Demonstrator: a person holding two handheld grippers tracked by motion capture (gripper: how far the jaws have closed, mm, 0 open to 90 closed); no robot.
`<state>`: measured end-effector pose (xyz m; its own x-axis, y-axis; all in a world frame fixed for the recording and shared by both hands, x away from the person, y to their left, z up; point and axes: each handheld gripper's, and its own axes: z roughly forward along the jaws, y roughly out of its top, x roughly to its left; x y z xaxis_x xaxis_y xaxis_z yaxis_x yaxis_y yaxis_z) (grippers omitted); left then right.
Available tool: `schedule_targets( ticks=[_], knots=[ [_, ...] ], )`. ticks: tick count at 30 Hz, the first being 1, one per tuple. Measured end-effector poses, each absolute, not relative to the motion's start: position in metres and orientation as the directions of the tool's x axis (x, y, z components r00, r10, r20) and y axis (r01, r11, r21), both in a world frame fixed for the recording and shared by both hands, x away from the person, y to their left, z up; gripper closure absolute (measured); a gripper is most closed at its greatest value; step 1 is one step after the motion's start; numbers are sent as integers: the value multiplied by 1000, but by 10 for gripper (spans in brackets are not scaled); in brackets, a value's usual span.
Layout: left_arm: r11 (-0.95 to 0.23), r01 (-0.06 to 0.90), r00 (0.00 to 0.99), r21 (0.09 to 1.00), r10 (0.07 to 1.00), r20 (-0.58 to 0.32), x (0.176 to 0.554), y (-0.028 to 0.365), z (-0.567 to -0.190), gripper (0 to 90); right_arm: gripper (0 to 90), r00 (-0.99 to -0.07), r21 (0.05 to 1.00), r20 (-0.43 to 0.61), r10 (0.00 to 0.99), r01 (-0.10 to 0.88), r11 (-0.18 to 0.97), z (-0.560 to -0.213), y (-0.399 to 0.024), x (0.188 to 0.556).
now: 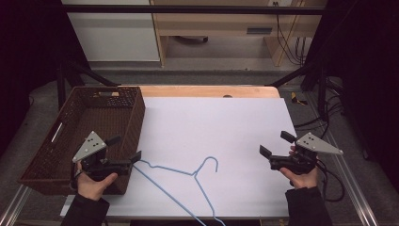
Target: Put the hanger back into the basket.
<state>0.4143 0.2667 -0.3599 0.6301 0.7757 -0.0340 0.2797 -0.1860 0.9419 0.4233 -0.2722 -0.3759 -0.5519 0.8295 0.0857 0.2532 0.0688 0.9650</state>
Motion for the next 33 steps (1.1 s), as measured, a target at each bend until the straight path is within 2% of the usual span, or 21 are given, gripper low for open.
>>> schedule_targets(
  ticks=[9,15,22,33],
  knots=[
    [-181,274,626,944,779,-32,414,269,-360,50,32,-558,966,98,824,254,57,-373,-272,421],
    [-188,273,627,943,779,-27,414,268,-361,53,41,-570,958,86,817,273,89,-370,-263,420],
    [-201,270,642,942,766,-21,414,265,-361,59,51,-602,945,91,793,302,121,-366,-240,417],
    [-230,281,665,932,747,-16,415,253,-367,69,87,-685,879,68,725,385,281,-369,-179,411]
  ],
)
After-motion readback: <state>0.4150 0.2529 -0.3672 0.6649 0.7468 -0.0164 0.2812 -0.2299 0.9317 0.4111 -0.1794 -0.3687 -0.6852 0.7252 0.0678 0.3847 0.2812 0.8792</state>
